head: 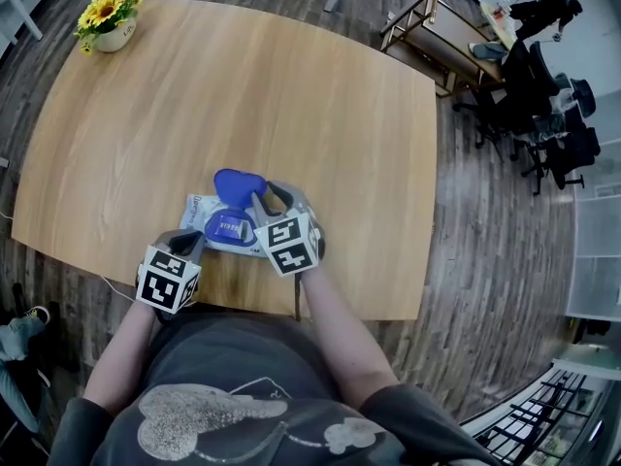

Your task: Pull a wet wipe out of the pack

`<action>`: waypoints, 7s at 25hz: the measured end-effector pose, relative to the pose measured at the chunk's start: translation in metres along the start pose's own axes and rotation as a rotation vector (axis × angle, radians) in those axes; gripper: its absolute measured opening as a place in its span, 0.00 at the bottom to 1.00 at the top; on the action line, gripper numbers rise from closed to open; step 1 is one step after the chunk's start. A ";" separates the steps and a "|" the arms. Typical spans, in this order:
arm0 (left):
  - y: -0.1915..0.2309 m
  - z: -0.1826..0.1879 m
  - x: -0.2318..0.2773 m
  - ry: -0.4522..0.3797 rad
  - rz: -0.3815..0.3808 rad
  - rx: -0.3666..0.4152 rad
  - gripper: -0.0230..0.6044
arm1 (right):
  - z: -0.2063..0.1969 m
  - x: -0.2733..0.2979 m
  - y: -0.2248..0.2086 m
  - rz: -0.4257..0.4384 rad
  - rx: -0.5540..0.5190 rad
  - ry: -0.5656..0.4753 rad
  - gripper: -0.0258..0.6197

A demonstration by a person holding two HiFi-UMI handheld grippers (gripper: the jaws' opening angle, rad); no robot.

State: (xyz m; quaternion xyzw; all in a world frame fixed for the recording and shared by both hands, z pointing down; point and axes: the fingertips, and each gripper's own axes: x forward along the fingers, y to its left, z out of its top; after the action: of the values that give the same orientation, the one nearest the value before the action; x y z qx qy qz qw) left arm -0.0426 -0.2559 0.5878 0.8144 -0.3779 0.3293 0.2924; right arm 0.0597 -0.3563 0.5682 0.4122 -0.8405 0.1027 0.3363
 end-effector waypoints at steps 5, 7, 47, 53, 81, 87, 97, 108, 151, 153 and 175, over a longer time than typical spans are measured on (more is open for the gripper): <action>-0.019 0.014 -0.013 -0.085 -0.027 0.061 0.20 | 0.019 -0.027 -0.011 -0.030 0.113 -0.162 0.12; -0.030 0.018 -0.013 -0.105 -0.046 0.112 0.29 | 0.023 -0.043 -0.017 -0.053 0.127 -0.209 0.11; 0.011 0.026 0.010 -0.206 0.162 0.136 0.09 | -0.020 -0.017 0.108 0.343 -0.226 0.232 0.19; 0.013 0.022 0.015 -0.192 0.132 0.148 0.09 | -0.025 -0.007 0.107 0.288 -0.218 0.296 0.19; 0.011 0.024 0.009 -0.199 0.075 0.162 0.09 | 0.008 -0.055 0.075 0.137 -0.089 0.156 0.05; 0.013 0.024 0.003 -0.213 0.066 0.155 0.09 | 0.006 -0.088 0.041 0.029 -0.018 0.088 0.05; 0.006 0.035 -0.024 -0.322 0.013 0.083 0.22 | 0.001 -0.122 0.030 -0.099 0.104 -0.005 0.05; -0.012 0.038 -0.071 -0.431 0.016 -0.004 0.22 | 0.011 -0.163 0.036 -0.148 0.090 -0.102 0.05; -0.195 -0.115 -0.283 -0.670 0.101 -0.013 0.07 | -0.091 -0.364 0.218 -0.090 0.136 -0.311 0.05; -0.195 -0.126 -0.298 -0.684 0.087 -0.006 0.07 | -0.091 -0.371 0.234 -0.116 0.136 -0.319 0.05; -0.216 -0.233 -0.392 -0.711 -0.022 0.042 0.07 | -0.108 -0.445 0.385 -0.238 0.126 -0.344 0.05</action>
State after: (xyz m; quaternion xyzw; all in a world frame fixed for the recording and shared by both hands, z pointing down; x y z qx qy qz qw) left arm -0.1366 0.1960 0.3850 0.8879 -0.4404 0.0301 0.1293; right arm 0.0115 0.2153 0.4003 0.5399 -0.8229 0.0429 0.1714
